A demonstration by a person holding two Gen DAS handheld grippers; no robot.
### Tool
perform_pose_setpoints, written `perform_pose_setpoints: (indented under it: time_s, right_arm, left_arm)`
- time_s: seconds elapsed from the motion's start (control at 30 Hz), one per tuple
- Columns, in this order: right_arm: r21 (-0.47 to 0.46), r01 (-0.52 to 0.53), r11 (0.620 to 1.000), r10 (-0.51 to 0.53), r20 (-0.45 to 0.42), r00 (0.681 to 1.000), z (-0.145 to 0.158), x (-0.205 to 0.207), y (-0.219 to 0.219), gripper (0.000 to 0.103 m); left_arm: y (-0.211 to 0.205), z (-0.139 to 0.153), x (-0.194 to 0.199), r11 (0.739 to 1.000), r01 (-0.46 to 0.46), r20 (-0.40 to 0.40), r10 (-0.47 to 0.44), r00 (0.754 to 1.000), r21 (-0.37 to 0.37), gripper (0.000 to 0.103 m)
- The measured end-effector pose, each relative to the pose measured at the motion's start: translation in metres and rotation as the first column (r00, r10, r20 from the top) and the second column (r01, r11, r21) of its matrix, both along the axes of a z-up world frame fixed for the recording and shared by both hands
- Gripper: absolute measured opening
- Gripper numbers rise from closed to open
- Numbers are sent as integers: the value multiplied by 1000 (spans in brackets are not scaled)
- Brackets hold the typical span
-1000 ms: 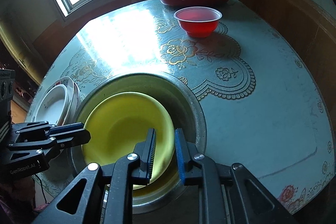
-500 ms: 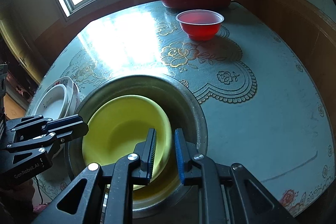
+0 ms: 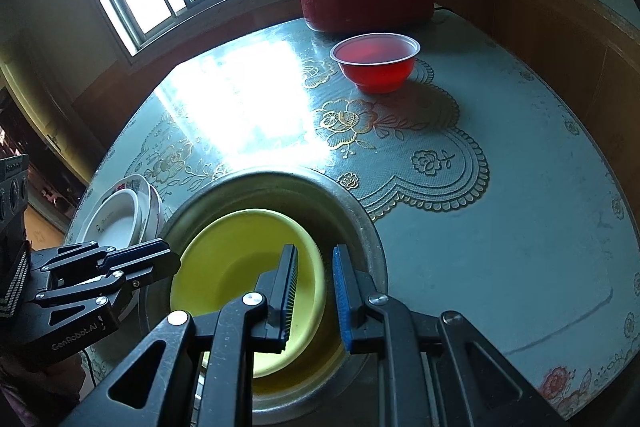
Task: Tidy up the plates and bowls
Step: 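Open the left tool to release the yellow bowl, then move the left tool to the red plastic bowl and grasp its rim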
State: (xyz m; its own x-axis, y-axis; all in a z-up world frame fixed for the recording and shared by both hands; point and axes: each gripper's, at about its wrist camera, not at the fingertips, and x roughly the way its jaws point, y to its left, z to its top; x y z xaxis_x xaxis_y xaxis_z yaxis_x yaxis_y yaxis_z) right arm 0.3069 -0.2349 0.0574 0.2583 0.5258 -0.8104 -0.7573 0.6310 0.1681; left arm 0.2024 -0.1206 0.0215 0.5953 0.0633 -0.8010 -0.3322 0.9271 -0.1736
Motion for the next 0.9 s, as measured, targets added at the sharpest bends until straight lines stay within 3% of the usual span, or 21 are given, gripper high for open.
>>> perform_pose_setpoints:
  time_s: [0.4, 0.6, 0.9]
  right_arm:
    - [66, 59, 996, -57, -41, 998, 9, 23, -15, 17]
    - [92, 110, 990, -104, -70, 992, 14, 52, -26, 17]
    - [104, 183, 978, -173, -98, 980, 15, 119, -26, 17]
  left_arm:
    - [0, -3, 14, 999, 4, -27, -3, 1000, 36, 15]
    - [3, 7, 31, 999, 5, -3, -5, 1000, 51, 15]
    - [31, 11, 85, 997, -76, -36, 76, 996, -14, 15]
